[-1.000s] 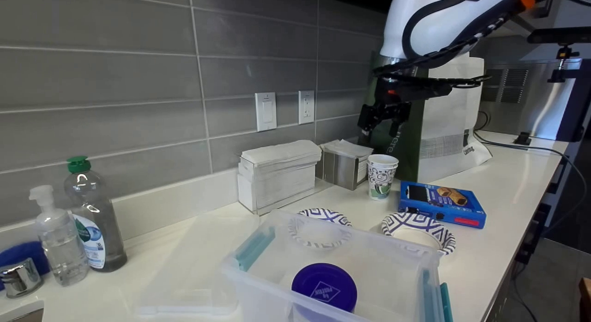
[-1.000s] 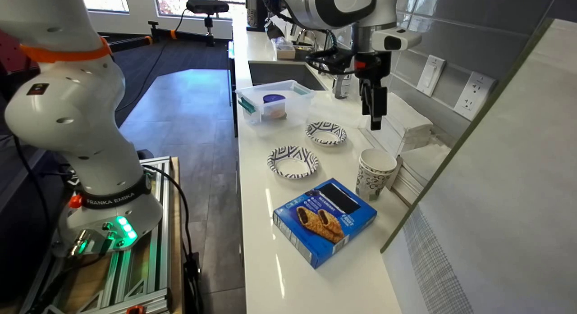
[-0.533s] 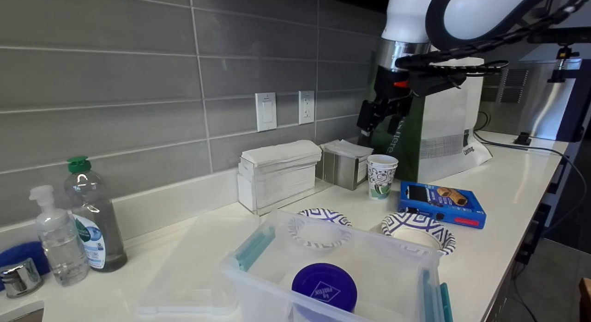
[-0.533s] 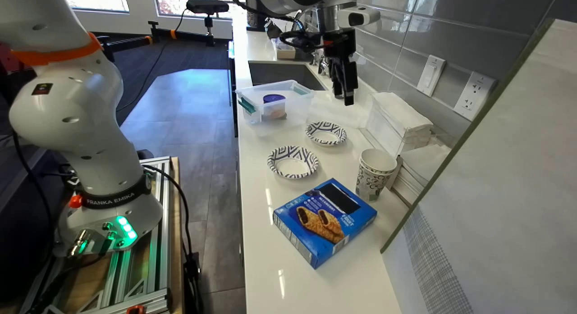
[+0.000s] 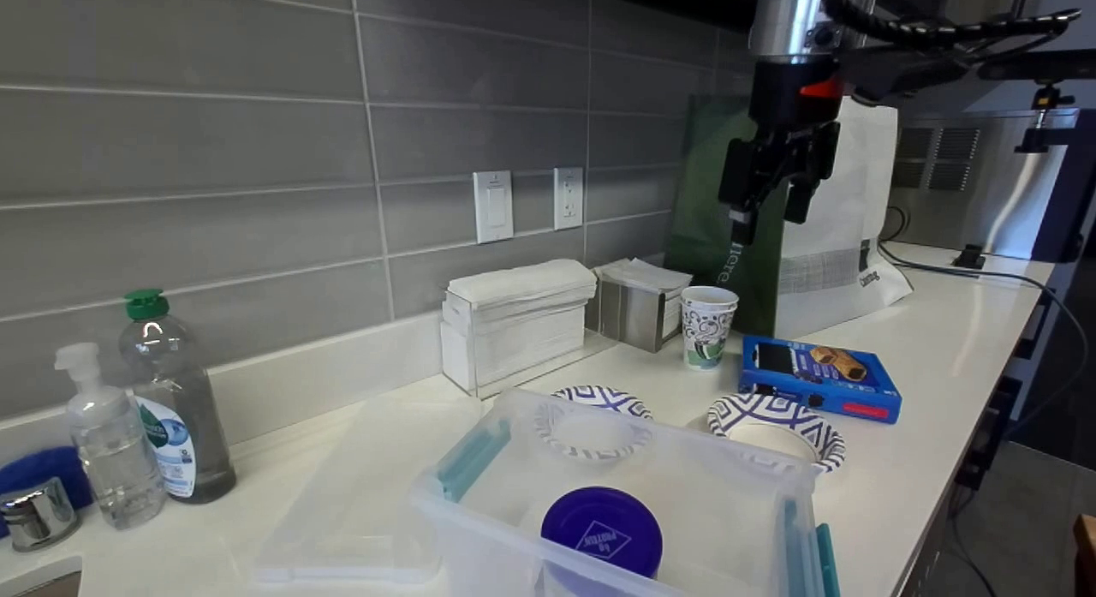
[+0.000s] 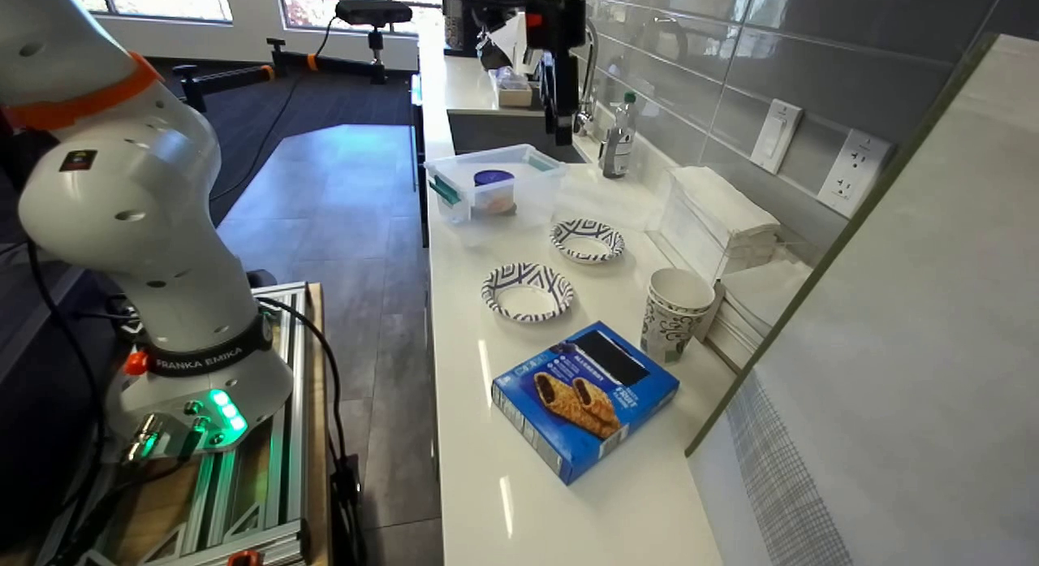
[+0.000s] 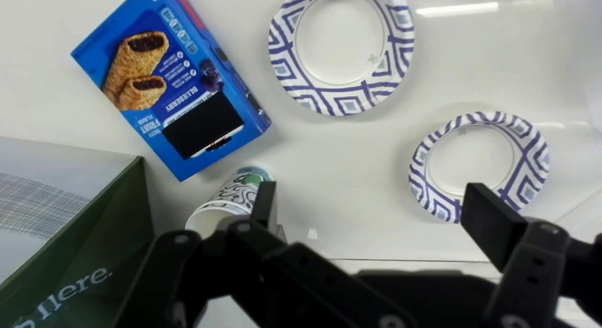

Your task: Put the cup on the left in the one on the right

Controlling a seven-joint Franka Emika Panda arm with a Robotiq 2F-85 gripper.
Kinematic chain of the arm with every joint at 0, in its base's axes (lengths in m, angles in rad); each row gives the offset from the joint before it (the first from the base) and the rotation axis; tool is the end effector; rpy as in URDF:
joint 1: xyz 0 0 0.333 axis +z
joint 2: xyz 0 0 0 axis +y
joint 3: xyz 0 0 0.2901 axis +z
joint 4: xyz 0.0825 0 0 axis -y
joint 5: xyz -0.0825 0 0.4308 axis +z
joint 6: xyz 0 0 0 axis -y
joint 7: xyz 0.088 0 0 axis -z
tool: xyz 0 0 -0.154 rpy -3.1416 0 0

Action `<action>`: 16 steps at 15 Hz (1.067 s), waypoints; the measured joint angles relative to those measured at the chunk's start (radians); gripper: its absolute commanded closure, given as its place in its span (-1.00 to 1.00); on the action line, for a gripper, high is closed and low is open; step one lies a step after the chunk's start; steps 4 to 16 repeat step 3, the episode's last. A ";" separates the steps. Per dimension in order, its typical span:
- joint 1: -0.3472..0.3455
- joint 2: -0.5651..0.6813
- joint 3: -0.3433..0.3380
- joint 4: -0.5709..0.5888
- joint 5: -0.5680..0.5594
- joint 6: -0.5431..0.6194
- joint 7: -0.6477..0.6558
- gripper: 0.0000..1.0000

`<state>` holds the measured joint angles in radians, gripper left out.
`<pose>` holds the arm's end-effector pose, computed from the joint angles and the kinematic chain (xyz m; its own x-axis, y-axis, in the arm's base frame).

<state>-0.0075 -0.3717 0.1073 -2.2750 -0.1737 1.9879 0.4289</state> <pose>0.5062 0.0323 0.4257 0.9556 -0.2531 0.1511 -0.2755 -0.9491 0.1524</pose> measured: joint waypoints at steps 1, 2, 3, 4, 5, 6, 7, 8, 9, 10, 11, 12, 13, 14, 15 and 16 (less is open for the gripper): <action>-0.001 -0.013 -0.002 0.000 0.007 -0.004 -0.007 -1.00; -0.002 -0.017 -0.001 0.000 0.006 -0.004 -0.007 -1.00; -0.002 -0.015 0.000 0.000 0.005 -0.004 -0.007 -1.00; -0.002 -0.015 0.000 0.000 0.005 -0.004 -0.007 -1.00; -0.002 -0.015 0.000 0.000 0.005 -0.004 -0.007 -1.00; -0.002 -0.015 0.000 0.000 0.005 -0.004 -0.007 -1.00; -0.002 -0.015 0.000 0.000 0.005 -0.004 -0.007 -1.00; -0.002 -0.015 0.000 0.000 0.005 -0.004 -0.007 -1.00; -0.002 -0.015 0.000 0.000 0.005 -0.004 -0.007 -1.00; -0.002 -0.015 0.000 0.000 0.005 -0.004 -0.007 -1.00; -0.002 -0.015 0.000 0.000 0.005 -0.004 -0.007 -1.00; -0.002 -0.015 0.000 0.000 0.005 -0.004 -0.007 -1.00; -0.002 -0.015 0.000 0.000 0.005 -0.004 -0.007 -1.00; -0.002 -0.015 0.000 0.000 0.005 -0.004 -0.007 -1.00; -0.002 -0.015 0.000 0.000 0.005 -0.004 -0.007 -1.00; -0.002 -0.015 0.000 0.000 0.005 -0.004 -0.007 -1.00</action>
